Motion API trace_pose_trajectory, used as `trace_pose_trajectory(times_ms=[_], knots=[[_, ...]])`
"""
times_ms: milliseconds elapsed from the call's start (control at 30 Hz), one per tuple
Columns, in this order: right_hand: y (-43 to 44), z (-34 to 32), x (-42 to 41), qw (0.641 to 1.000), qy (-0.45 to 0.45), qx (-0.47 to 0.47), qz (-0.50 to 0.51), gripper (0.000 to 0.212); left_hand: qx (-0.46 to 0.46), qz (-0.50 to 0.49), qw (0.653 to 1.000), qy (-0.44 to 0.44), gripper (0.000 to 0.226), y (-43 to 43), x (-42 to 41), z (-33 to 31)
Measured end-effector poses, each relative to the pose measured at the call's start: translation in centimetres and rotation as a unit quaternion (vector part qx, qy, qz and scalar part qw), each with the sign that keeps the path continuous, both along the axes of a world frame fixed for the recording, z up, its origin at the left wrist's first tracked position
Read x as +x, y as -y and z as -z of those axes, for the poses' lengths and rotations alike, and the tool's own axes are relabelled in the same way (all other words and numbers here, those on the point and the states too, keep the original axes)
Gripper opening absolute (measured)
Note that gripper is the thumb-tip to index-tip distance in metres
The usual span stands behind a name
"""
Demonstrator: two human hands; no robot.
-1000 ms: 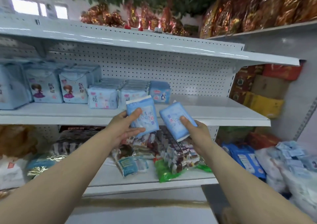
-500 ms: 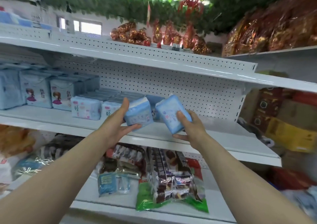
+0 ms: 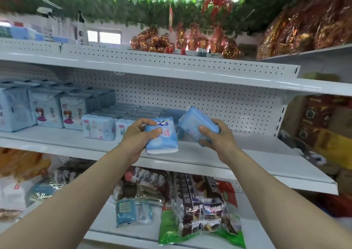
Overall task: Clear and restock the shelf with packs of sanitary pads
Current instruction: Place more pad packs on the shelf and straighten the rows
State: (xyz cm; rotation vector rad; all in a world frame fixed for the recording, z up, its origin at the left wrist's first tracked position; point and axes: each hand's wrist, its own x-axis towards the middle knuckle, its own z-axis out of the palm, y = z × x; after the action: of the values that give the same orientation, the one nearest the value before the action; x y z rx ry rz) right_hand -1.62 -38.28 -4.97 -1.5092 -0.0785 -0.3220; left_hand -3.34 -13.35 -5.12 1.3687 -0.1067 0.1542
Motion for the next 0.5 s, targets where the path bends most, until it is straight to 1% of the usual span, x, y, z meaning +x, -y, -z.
trace_pose_trajectory(times_ms=[67, 133, 200, 267, 367, 433, 467, 500], knots=[[-0.1, 0.0, 0.4, 1.000, 0.006, -0.001, 0.010, 0.043, 0.000, 0.018, 1.000, -0.001, 0.051, -0.2, 0.4, 0.0], [-0.2, 0.1, 0.8, 1.000, 0.005, 0.007, 0.026, 0.044, -0.002, 0.034, 0.999, 0.000, 0.076, -0.6, 1.2, -0.1], [-0.3, 0.2, 1.3, 0.999, -0.009, 0.027, 0.036, 0.041, -0.004, 0.046, 0.999, 0.001, 0.087, -0.9, 1.9, -0.2], [-0.5, 0.4, 1.8, 0.997, -0.023, 0.043, 0.052, 0.042, -0.016, 0.055, 0.998, 0.002, 0.086, -1.0, 2.5, -0.4], [-0.5, 0.8, 2.8, 0.995, -0.030, 0.025, 0.095, 0.029, -0.022, 0.061, 0.998, 0.004, 0.068, -1.3, 3.4, -0.5], [-0.5, 1.1, 3.2, 0.991, -0.038, 0.003, 0.126, 0.027, -0.024, 0.058, 0.998, 0.003, 0.062, -1.6, 4.0, -0.4], [-0.6, 1.2, 3.4, 0.990, -0.039, 0.001, 0.139, 0.022, -0.027, 0.059, 0.998, 0.002, 0.062, -1.7, 4.4, -0.4], [-0.5, 1.4, 3.4, 0.988, -0.041, 0.001, 0.148, 0.012, -0.032, 0.060, 0.998, 0.002, 0.063, -1.9, 4.8, -0.4]])
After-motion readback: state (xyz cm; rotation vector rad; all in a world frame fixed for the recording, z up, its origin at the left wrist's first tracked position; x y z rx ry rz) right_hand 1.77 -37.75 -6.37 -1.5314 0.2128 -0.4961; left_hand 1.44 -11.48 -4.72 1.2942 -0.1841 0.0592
